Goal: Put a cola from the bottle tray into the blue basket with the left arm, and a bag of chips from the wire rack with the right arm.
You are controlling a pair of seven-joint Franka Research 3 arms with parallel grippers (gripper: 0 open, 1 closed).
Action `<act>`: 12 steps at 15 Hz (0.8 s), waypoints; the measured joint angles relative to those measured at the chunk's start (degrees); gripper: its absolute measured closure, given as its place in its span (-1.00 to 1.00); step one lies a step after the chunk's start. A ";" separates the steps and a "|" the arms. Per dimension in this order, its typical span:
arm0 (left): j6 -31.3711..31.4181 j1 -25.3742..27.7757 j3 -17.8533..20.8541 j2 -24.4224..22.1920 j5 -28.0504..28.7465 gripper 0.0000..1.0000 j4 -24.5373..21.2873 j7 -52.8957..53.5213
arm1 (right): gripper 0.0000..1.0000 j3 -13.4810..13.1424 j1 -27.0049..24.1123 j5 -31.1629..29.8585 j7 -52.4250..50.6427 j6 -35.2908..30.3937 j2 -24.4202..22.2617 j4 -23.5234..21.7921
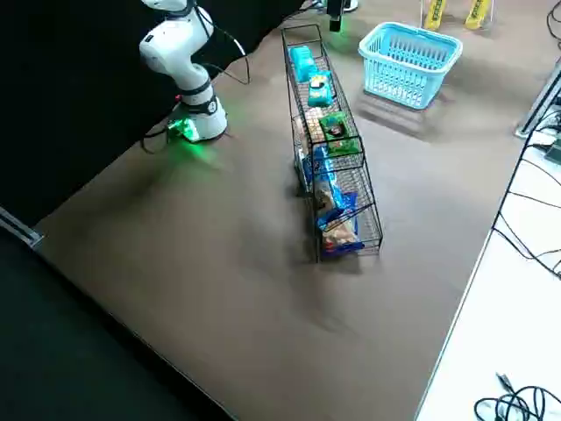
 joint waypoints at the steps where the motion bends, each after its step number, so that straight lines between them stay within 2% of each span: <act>1: 0.00 0.08 0.00 0.00 0.00 -1.00 0.00 -0.05 | -1.00 0.00 0.00 0.00 0.00 0.00 0.00 0.01; 8: -0.55 1.63 0.31 0.01 0.02 -1.00 -0.46 -0.27 | -1.00 0.30 0.16 0.00 0.06 0.00 0.00 0.01; 12: -0.07 6.45 0.29 0.70 0.02 -1.00 -4.71 3.56 | -1.00 0.36 0.25 0.00 0.07 -0.17 0.00 -0.01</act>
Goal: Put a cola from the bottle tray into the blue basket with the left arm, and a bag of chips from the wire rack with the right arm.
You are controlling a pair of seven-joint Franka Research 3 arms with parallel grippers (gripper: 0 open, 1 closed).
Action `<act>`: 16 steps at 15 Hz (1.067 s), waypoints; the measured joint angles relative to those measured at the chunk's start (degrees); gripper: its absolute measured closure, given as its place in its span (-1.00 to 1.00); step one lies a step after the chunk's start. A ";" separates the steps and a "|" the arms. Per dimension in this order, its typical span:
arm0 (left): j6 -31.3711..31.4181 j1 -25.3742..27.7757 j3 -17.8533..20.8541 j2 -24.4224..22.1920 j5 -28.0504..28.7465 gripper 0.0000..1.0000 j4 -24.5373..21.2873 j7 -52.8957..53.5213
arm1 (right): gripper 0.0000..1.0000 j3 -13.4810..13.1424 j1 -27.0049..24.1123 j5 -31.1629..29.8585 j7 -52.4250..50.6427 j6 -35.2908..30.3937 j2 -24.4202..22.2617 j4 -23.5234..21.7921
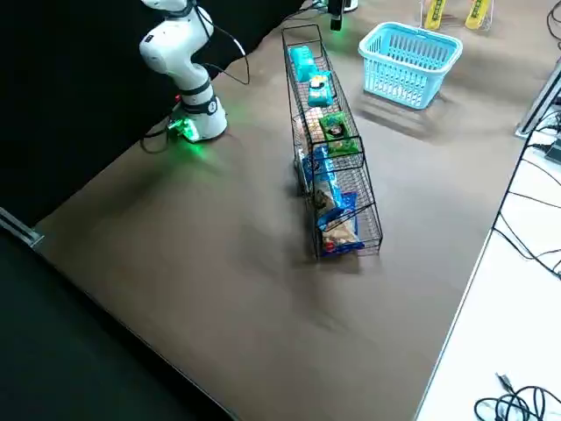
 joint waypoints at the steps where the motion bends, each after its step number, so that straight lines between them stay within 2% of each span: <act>1: 1.95 0.96 0.00 0.24 0.00 -1.00 -2.11 1.12 | -1.00 0.06 0.17 0.00 0.00 0.00 0.00 -0.01; 5: 11.98 3.07 -0.02 0.72 0.00 -1.00 -11.09 5.58 | -1.00 0.16 0.65 0.00 0.05 0.00 0.00 -0.11; 7: 15.11 4.11 -0.08 0.71 0.00 -1.00 -13.96 8.83 | -1.00 0.15 0.65 0.00 0.05 0.01 0.00 -0.13; 11: 16.75 7.62 -0.11 -0.12 0.00 -1.00 -15.56 16.25 | -1.00 0.14 0.65 0.00 0.07 0.02 0.00 -0.14; 13: 16.73 9.72 -0.10 -2.61 0.01 -1.00 -16.95 20.86 | -1.00 0.15 0.66 0.00 0.07 -0.06 0.00 -0.14; 16: 16.71 10.26 -0.09 -4.14 0.01 -1.00 -17.86 23.57 | -1.00 0.11 0.66 0.00 0.07 -0.14 0.01 -0.27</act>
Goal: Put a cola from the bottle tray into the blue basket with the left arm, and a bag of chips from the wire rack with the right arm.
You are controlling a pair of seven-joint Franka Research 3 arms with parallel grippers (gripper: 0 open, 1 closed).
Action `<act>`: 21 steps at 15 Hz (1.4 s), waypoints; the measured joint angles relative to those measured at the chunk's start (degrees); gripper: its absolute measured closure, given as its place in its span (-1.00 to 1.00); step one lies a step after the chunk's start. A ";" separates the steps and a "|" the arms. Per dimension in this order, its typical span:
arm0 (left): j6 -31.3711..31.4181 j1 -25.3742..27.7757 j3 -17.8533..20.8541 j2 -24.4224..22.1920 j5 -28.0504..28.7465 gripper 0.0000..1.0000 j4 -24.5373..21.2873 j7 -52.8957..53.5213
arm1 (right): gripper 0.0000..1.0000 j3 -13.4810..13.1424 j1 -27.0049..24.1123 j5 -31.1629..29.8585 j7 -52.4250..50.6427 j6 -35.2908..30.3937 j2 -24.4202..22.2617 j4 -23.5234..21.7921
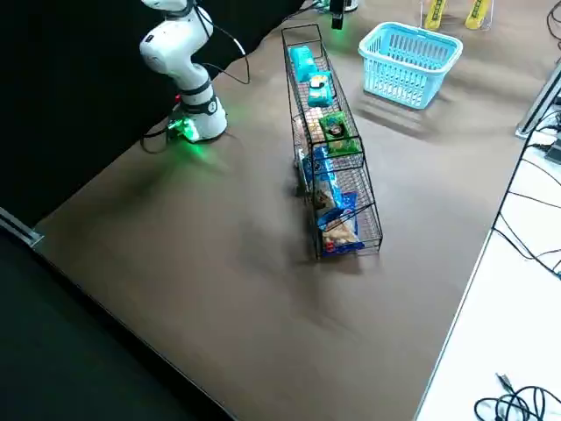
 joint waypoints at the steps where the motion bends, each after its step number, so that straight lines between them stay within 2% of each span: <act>1: 0.00 0.35 0.00 -0.13 0.17 -1.00 -0.16 0.54 | -1.00 -0.02 0.00 0.00 0.00 0.00 0.00 -0.06; 12: 0.13 3.44 -0.01 -0.31 2.47 -0.96 -2.22 3.36 | -1.00 -0.50 -0.02 -0.07 0.15 0.23 0.04 -0.12; 13: 0.34 3.85 -0.01 -0.50 2.48 -0.89 -2.70 3.41 | -1.00 -0.58 -0.06 -0.06 0.34 0.23 0.04 -0.08; 14: 0.57 4.10 -0.01 -0.73 2.49 -0.72 -3.20 3.51 | -1.00 -0.69 -0.20 -0.06 0.44 0.22 0.04 0.05; 16: 0.64 4.23 -0.01 -1.23 2.49 -0.67 -3.98 3.54 | -1.00 -0.89 -0.72 -0.06 0.45 0.23 0.03 0.48; 18: 0.65 4.23 -0.02 -2.03 2.49 -0.43 -4.75 3.55 | -1.00 -0.97 -1.08 -0.04 0.45 0.59 0.01 0.63; 19: 0.65 4.23 -0.02 -2.41 2.49 -0.42 -5.01 3.55 | -1.00 -0.99 -1.16 -0.04 0.45 1.01 0.02 0.63; 20: 0.64 4.30 -0.01 -2.99 2.53 -0.24 -5.24 3.55 | -1.00 -1.01 -1.35 -0.04 0.45 1.41 0.02 0.62; 21: 0.64 4.42 0.00 -3.21 2.59 -0.24 -5.30 3.55 | -1.00 -1.02 -1.50 -0.04 0.45 1.45 0.02 0.60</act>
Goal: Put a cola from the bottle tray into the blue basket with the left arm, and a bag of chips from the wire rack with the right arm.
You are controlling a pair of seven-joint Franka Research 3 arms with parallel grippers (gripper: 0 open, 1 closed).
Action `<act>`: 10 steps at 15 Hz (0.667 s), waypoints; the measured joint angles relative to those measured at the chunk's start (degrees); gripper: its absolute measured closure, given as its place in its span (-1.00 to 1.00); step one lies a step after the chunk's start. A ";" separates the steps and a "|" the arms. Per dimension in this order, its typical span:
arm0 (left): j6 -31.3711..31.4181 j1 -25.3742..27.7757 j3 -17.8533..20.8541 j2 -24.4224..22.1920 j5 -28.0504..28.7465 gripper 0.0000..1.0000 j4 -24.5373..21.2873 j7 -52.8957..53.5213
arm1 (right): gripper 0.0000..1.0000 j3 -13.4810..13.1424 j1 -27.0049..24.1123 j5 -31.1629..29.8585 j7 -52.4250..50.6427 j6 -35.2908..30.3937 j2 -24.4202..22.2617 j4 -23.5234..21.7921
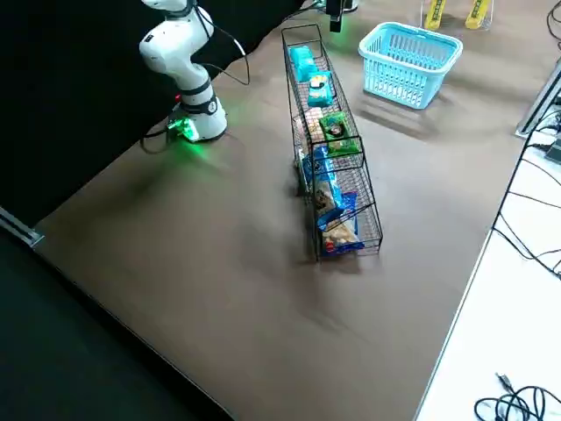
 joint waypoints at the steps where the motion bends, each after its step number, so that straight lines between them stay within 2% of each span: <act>1: 0.00 0.21 0.00 -0.20 0.16 -0.21 -0.04 0.00 | -1.00 -0.02 -0.18 0.00 0.00 0.01 0.00 -0.01; 9: -0.05 0.64 0.11 -1.34 0.75 -0.05 -0.90 0.00 | -1.00 0.00 -0.43 0.02 0.00 0.01 0.03 -0.26; 10: -0.05 0.67 0.11 -1.50 0.76 0.05 -1.04 0.00 | -1.00 0.04 -0.42 0.02 0.00 0.01 0.03 -0.35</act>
